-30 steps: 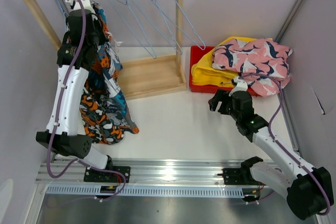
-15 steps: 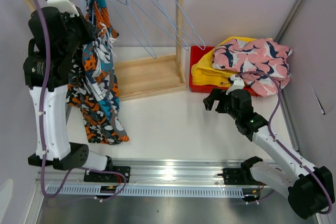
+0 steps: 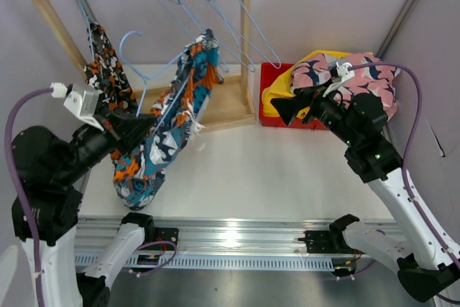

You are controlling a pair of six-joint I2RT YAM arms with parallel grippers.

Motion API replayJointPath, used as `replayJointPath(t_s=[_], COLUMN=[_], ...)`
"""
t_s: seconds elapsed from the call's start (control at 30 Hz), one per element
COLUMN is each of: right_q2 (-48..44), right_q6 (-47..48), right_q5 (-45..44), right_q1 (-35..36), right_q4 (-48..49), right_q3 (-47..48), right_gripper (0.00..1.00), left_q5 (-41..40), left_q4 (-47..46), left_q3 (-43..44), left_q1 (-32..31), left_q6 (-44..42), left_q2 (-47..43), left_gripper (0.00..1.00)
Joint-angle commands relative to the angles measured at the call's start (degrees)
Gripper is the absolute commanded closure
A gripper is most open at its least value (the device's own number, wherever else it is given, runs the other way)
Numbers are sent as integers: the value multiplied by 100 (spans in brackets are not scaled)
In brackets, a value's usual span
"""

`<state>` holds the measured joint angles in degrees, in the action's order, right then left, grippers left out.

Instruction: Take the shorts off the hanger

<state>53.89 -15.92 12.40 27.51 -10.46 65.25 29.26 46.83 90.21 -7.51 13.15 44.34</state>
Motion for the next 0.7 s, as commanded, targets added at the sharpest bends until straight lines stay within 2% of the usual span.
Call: replayJointPath(t_s=[0.0,0.17,0.37,0.57,0.6,0.63,0.67], right_q2=[-71,-54,-54,-36,-28,-19,-10], right_q6=[212,142,-16,-235,-262,-297,-315], right_q5=[429,491,500,447,482,561,553], right_q1=[132,211,290,360,369,387,396], right_q4=[-220,-343,-369,-115,-27,139,184], right_q3=[531,936,1139,937,876,797,752], right_gripper=[1,1,1,0,9,60,82], left_q5=[1301,2215,2585,2743,2735,2656,2656], left_q4=[-910,-1624,-1940,-2064,-2064,-1968,-1871], left_q3=[-249,-566,-479,-443,-443,-426,-417], left_q1=[-75,-119,-348,-506,-532,-559,-559], left_q6=[468,1145,1462,1542,1533,1446,1375], left_q2=[-346,-786,-804,-813,-813,-821,-804], left_gripper=[100,100,100,100,100,100,100])
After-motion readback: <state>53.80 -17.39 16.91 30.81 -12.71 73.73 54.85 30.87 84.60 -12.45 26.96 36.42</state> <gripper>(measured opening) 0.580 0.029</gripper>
